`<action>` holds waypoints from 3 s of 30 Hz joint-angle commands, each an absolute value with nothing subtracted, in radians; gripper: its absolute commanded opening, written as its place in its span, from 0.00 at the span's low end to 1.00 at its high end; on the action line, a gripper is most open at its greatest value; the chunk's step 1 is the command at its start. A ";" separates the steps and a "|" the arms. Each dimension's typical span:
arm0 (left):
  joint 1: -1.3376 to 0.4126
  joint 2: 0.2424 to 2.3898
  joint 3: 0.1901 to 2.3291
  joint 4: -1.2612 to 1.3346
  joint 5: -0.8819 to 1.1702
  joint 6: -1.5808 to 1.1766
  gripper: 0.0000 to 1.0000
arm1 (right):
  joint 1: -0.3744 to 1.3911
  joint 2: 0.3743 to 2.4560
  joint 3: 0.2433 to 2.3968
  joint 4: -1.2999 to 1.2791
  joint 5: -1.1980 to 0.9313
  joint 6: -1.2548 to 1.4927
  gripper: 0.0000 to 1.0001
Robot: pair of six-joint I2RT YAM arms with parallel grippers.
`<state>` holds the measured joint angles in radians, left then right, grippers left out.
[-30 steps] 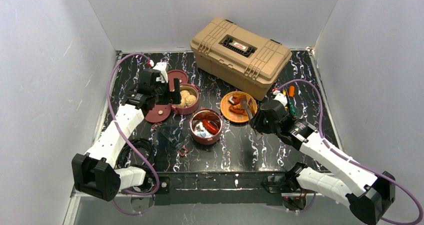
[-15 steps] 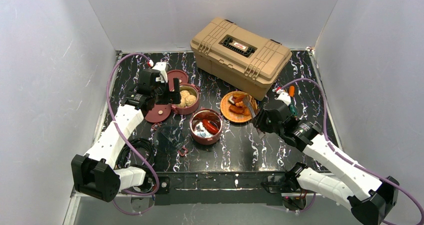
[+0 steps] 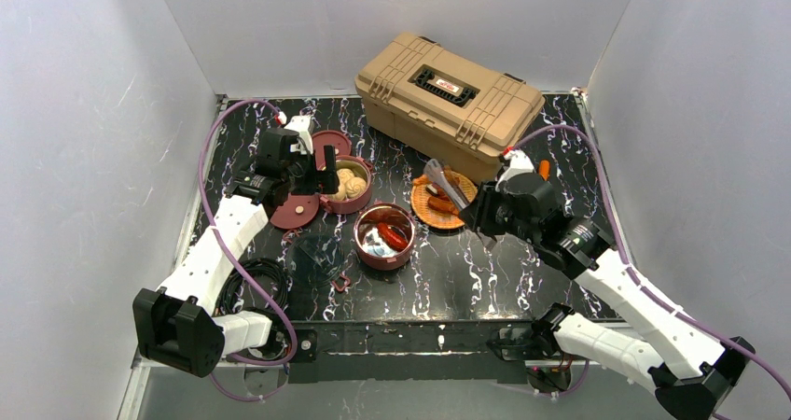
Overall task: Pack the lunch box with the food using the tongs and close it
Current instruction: Pick up the fake food from the plate, then place the fake food in the packing box.
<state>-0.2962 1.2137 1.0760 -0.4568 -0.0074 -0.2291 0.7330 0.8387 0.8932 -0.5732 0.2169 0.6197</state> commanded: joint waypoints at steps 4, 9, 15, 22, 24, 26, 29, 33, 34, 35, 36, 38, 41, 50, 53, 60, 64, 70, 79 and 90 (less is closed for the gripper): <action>-0.292 1.189 1.099 -0.466 0.027 -0.235 0.98 | 0.740 0.857 0.945 -0.362 -0.106 0.507 0.15; -0.292 1.175 1.096 -0.465 0.014 -0.226 0.98 | 0.755 0.861 0.928 -0.366 -0.174 0.493 0.15; -0.292 1.189 1.106 -0.477 -0.014 -0.221 0.98 | 0.821 0.907 0.937 -0.413 -0.136 0.487 0.14; -0.292 1.179 1.102 -0.472 -0.011 -0.219 0.98 | 0.942 0.963 0.927 -0.439 -0.011 0.489 0.14; -0.293 1.183 1.103 -0.473 -0.010 -0.219 0.98 | 0.992 0.995 0.937 -0.441 0.054 0.480 0.14; -0.292 1.184 1.104 -0.475 -0.016 -0.217 0.98 | 1.042 1.036 0.953 -0.461 0.109 0.469 0.13; -0.293 1.184 1.104 -0.477 -0.026 -0.215 0.98 | 1.085 1.085 0.971 -0.486 0.172 0.467 0.12; -0.293 1.180 1.105 -0.477 -0.022 -0.215 0.98 | 1.094 1.076 0.953 -0.467 0.213 0.481 0.12; -0.293 1.180 1.106 -0.477 -0.022 -0.215 0.98 | 1.095 1.068 0.947 -0.455 0.220 0.485 0.12; -0.293 1.180 1.105 -0.477 -0.020 -0.216 0.98 | 1.093 1.063 0.942 -0.447 0.225 0.487 0.13; -0.292 1.179 1.106 -0.477 -0.019 -0.217 0.98 | 1.094 1.060 0.938 -0.440 0.231 0.488 0.14; -0.292 1.178 1.106 -0.477 -0.016 -0.216 0.98 | 1.094 1.062 0.934 -0.431 0.231 0.491 0.17; -0.293 1.177 1.107 -0.477 -0.013 -0.217 0.98 | 1.094 1.080 0.935 -0.415 0.221 0.492 0.20; -0.292 1.172 1.108 -0.479 -0.020 -0.216 0.98 | 1.094 1.112 0.943 -0.373 0.204 0.492 0.38; -0.293 1.171 1.108 -0.479 -0.017 -0.219 0.98 | 1.094 1.107 0.942 -0.375 0.210 0.493 0.43; -0.293 1.166 1.109 -0.480 -0.015 -0.217 0.98 | 1.094 1.098 0.950 -0.389 0.220 0.494 0.54; -0.292 1.162 1.109 -0.480 -0.015 -0.218 0.98 | 1.094 1.092 0.960 -0.394 0.223 0.495 0.54; -0.293 1.135 1.107 -0.480 -0.051 -0.220 0.98 | 1.094 1.068 0.982 -0.421 0.240 0.497 0.52; -0.293 1.033 1.052 -0.421 -0.139 -0.186 0.98 | 1.081 0.996 1.098 -0.585 0.457 0.551 0.55; -0.292 1.063 1.058 -0.424 -0.066 -0.212 0.98 | 0.922 1.003 1.038 -0.696 0.517 0.750 0.57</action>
